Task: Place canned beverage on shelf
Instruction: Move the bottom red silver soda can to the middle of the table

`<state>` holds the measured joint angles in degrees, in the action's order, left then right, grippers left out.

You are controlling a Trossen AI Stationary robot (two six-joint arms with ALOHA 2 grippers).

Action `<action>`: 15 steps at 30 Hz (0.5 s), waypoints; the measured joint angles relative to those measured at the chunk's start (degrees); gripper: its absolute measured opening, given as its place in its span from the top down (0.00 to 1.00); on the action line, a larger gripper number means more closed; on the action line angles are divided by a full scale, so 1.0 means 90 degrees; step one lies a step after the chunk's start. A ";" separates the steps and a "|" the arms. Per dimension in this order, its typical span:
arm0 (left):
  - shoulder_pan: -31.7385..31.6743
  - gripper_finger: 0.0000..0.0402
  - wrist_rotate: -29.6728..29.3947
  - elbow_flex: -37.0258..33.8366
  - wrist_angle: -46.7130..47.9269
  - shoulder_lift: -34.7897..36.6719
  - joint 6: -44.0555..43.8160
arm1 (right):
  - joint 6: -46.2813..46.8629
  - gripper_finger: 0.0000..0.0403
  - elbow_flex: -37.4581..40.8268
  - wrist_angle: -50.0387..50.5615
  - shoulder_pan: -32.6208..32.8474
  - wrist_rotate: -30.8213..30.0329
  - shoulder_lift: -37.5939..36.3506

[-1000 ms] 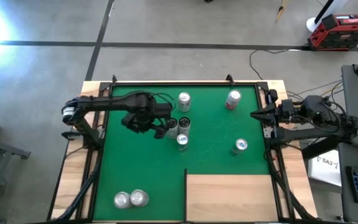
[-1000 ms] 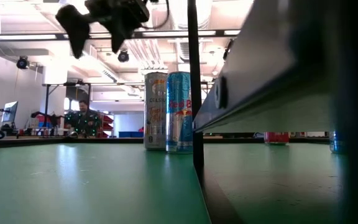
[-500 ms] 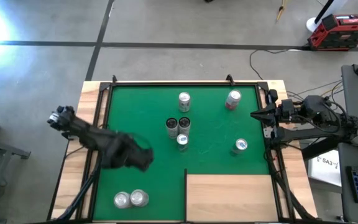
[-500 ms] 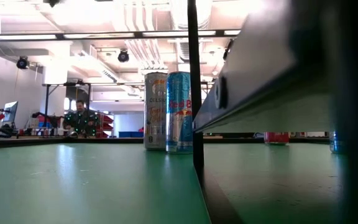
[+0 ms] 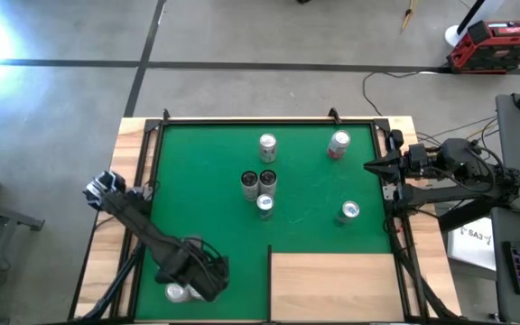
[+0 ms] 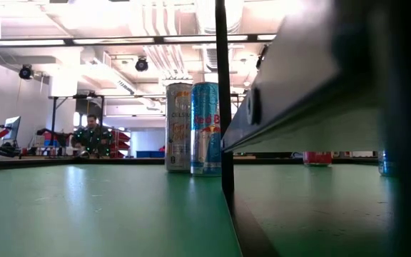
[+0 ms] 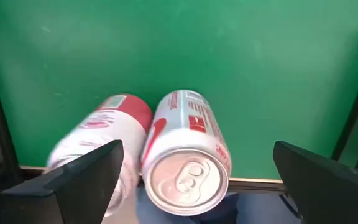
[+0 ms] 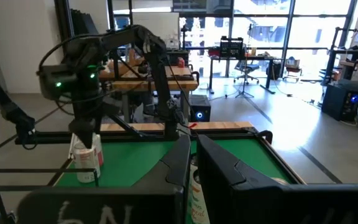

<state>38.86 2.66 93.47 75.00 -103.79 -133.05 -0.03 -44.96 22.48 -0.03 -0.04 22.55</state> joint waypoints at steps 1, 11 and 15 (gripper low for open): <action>0.0005 0.01 0.0029 0.0078 -0.0001 -0.0091 0.0000 | 0.0000 0.94 -0.0001 0.0000 0.0000 -0.0002 0.0001; 0.0039 0.01 0.0312 0.0806 0.0092 -0.0928 -0.0274 | 0.0000 0.94 0.0001 0.0000 0.0002 0.0000 0.0001; 0.0060 0.01 0.0313 0.1077 0.0127 -0.1208 -0.0307 | 0.0000 0.94 0.0000 0.0000 0.0000 -0.0001 0.0001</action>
<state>39.40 5.48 103.16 76.14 -114.66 -135.82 -0.03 -44.95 22.48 -0.03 -0.05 22.57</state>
